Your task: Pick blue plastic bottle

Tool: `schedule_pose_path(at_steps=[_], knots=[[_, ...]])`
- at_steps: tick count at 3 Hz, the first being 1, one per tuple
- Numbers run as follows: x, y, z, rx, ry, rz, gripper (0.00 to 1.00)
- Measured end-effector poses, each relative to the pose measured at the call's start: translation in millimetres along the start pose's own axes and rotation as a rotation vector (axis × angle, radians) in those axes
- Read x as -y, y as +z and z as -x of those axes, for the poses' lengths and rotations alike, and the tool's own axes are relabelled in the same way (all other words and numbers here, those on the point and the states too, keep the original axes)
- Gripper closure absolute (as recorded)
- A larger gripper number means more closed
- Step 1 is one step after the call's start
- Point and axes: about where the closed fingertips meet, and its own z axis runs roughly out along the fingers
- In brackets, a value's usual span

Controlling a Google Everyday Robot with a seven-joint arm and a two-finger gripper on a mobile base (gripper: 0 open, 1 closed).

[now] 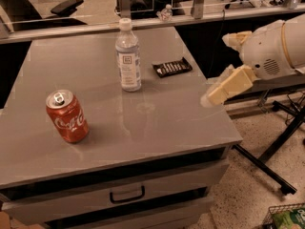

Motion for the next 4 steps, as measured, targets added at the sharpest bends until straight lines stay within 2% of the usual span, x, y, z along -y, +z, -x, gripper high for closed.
schedule_pose_path(at_steps=[1,2,3,4], knots=[[0.2,3.6,12.5,0.051,0.016,0.002,0.0],[0.0,6.5,12.5,0.052,0.018,-0.001,0.0],[2.0,29.6,20.1,0.118,0.066,-0.026,0.0],[10.0,67.1,38.8,0.212,0.098,-0.032,0.0]])
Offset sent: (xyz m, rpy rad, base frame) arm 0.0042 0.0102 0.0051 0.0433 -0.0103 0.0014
